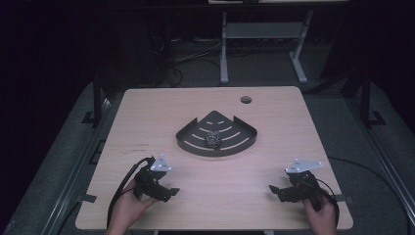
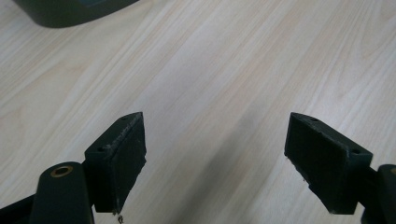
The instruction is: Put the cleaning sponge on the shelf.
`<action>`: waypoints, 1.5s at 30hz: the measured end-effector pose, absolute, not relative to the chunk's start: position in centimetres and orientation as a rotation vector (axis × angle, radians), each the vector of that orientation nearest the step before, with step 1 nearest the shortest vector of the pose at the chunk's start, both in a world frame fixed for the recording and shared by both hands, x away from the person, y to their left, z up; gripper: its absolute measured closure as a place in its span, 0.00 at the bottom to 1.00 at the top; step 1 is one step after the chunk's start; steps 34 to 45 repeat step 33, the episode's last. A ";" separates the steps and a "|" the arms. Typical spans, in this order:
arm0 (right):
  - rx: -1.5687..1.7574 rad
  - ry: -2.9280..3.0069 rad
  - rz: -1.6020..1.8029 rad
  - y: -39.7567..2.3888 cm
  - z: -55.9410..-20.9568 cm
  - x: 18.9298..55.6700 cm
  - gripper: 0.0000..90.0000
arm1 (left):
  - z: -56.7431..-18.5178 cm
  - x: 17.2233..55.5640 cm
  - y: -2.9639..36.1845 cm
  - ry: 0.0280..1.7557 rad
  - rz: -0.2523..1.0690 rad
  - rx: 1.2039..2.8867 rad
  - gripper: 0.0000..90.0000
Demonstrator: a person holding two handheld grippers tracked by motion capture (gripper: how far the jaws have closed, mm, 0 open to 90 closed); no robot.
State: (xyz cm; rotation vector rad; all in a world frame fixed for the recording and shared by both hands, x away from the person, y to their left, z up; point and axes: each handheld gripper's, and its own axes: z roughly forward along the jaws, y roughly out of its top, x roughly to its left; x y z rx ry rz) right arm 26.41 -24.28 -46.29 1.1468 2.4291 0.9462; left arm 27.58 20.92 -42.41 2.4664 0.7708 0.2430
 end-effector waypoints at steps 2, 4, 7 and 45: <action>1.146 2.430 0.949 -24.3 -46.3 26.4 0.16 | -42.4 27.5 21.1 0.773 0.248 2.463 0.22; 1.154 2.426 0.953 -24.2 -46.2 26.4 0.16 | -42.5 27.2 21.7 0.795 0.252 2.457 0.22; 1.145 2.427 0.951 -24.1 -46.2 26.5 0.16 | -42.4 27.1 22.1 0.803 0.262 2.447 0.22; 1.137 2.413 0.957 -23.9 -46.0 26.7 0.16 | -43.7 25.9 25.3 0.901 0.279 2.368 0.22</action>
